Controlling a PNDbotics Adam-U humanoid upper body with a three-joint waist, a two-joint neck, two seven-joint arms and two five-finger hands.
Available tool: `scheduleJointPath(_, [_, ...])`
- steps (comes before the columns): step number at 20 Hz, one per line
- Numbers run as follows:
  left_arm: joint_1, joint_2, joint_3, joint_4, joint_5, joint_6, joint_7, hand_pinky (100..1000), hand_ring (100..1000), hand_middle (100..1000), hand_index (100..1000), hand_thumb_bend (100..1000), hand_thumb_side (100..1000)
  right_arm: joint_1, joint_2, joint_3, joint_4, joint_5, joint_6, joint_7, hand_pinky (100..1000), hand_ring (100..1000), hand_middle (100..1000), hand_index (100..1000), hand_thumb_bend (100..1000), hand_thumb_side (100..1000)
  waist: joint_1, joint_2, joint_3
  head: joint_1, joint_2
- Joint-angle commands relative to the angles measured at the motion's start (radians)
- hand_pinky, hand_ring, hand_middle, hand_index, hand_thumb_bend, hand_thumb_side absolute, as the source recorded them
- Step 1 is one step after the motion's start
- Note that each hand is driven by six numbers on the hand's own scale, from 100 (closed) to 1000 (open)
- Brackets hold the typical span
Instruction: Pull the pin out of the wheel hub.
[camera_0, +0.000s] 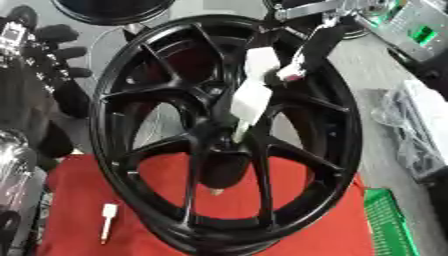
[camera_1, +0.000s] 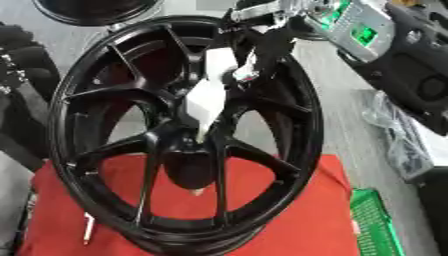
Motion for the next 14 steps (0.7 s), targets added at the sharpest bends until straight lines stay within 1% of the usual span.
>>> scheduleJointPath(1, [-0.017,0.006,0.0,-0.012,0.004,0.0,-0.004,644,753,733,741,240,843,-0.018,-0.016,-0.013,0.0,0.001,0.007,-0.005,776,642,535,679,304,362,0.005,-0.017,0.001,-0.004,-0.006])
scheduleJointPath(4, [-0.018,0.006,-0.001,-0.012,0.004,0.001,-0.005,643,753,733,741,240,842,-0.017,-0.015,-0.013,-0.001,0.001,0.012,-0.011,727,595,512,656,305,360,0.005,-0.018,0.001,-0.004,-0.006])
scheduleJointPath(6, [-0.018,0.006,-0.001,-0.012,0.004,0.001,-0.005,643,753,733,741,240,843,-0.017,-0.013,-0.013,0.0,0.0,0.014,-0.016,699,556,480,620,288,344,0.005,-0.018,0.001,-0.005,-0.006])
scheduleJointPath(7, [-0.018,0.006,-0.001,-0.012,0.005,0.001,-0.005,643,753,733,741,240,843,-0.018,-0.013,-0.013,-0.001,-0.002,0.015,-0.019,699,556,480,620,288,344,0.005,-0.018,0.001,-0.005,-0.006])
scheduleJointPath(9, [-0.017,0.006,-0.001,-0.012,0.004,0.001,-0.006,644,754,734,741,240,843,-0.019,-0.012,-0.018,-0.002,-0.007,0.017,-0.032,667,512,439,571,258,331,0.005,-0.018,0.0,-0.005,-0.006])
scheduleJointPath(14, [-0.016,0.007,-0.001,-0.011,0.004,0.001,-0.006,644,755,735,741,240,843,-0.022,-0.016,-0.028,-0.009,-0.035,0.028,-0.094,641,474,394,524,194,301,0.004,-0.02,0.0,-0.003,-0.009])
